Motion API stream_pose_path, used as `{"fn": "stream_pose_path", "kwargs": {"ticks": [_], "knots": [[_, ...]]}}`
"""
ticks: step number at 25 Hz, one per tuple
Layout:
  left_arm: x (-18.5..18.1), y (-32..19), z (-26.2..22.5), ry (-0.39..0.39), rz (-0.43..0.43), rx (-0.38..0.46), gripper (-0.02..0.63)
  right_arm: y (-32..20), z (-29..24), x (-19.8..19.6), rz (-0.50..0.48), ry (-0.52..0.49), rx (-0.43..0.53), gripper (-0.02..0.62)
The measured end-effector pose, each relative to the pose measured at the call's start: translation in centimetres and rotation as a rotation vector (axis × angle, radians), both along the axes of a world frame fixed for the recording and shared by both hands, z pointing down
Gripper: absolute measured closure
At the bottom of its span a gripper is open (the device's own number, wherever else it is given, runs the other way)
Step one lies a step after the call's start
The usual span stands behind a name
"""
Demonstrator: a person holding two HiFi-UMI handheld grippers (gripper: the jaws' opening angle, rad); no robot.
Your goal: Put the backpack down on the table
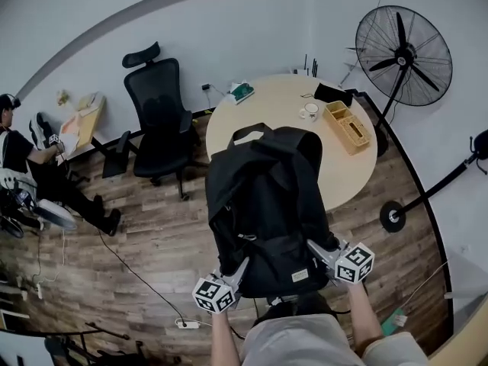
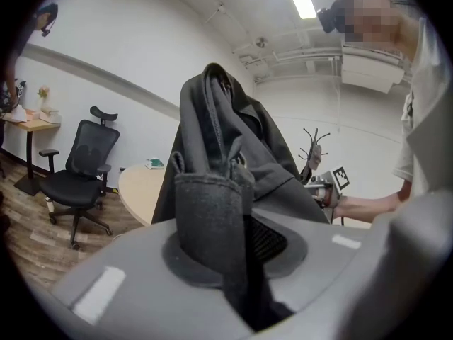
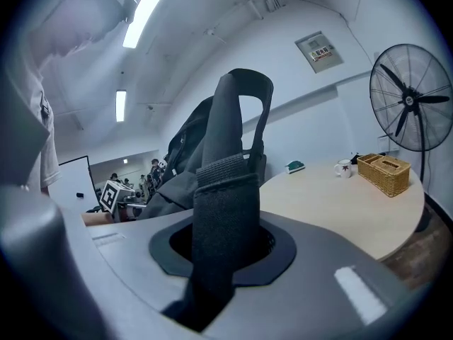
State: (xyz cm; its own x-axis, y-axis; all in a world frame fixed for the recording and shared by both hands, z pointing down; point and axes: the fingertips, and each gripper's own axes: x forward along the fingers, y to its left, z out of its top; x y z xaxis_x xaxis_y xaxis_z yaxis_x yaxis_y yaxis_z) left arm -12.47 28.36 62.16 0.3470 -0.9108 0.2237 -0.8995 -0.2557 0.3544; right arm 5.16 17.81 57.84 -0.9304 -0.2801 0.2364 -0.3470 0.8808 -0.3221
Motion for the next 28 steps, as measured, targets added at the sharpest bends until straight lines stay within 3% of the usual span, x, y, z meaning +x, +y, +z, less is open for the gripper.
{"fn": "stream_pose_path", "kwargs": {"ticks": [8,14,19,24,28], "knots": [[-2.6,-0.7,0.8,-0.028,-0.128,-0.04,0.466,-3.0,1.7,-3.9,-0.131,-0.023,-0.058,0.514],[-3.2,-4.3,0.1,-0.057,-0.226,-0.06,0.466,-8.0,1.7,-5.8,-0.231,-0.044,-0.074,0.514],[-2.2,-8.7,-0.6,-0.097,-0.24,-0.066,0.466,-12.8,1.7,-5.0,-0.256,-0.061,-0.08,0.514],[1.2,-15.9,0.0,-0.152,-0.232,-0.075,0.466,-20.1,3.1,-1.6,-0.252,-0.088,-0.09,0.514],[1.6,-15.9,0.5,-0.141,-0.245,-0.078,0.466,-20.2,3.2,-1.3,-0.27,-0.077,-0.106,0.514]]}}
